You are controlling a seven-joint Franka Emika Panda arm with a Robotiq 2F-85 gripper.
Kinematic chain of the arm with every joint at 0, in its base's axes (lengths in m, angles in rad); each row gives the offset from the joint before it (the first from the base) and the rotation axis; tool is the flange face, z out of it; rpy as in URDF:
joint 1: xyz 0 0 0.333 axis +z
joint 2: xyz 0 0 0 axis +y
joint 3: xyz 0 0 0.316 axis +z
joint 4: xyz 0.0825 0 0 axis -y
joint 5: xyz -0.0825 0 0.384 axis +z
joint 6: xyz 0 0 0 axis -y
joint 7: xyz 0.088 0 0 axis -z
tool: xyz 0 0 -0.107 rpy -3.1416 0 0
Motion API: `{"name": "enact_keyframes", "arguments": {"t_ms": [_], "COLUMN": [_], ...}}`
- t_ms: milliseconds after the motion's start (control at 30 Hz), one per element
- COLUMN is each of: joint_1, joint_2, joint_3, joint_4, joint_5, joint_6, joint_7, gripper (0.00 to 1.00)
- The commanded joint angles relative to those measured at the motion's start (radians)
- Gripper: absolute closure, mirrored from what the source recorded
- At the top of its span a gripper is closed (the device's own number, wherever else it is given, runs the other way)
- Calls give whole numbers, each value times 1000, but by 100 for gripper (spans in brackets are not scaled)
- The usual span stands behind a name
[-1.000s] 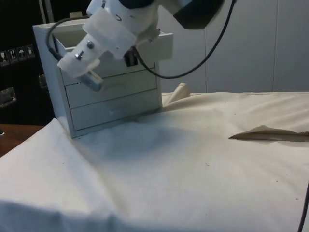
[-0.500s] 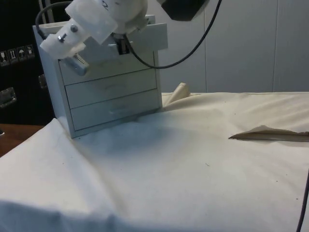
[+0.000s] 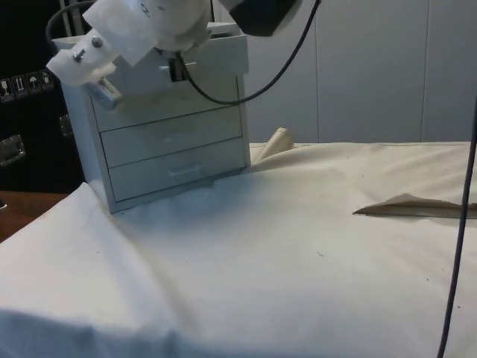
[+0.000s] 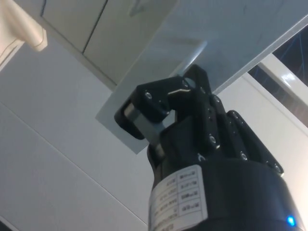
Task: Open the drawer, then close it.
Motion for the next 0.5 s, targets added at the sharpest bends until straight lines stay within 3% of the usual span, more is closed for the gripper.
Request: {"name": "enact_keyframes", "arguments": {"t_ms": [0, 467], "joint_1": [-10, -28], "joint_2": [7, 63], "joint_3": [-5, -73], "joint_4": [10, 62], "joint_5": [0, 11], "joint_6": [25, 131], "joint_7": [-10, -10], "gripper": [100, 100]}}
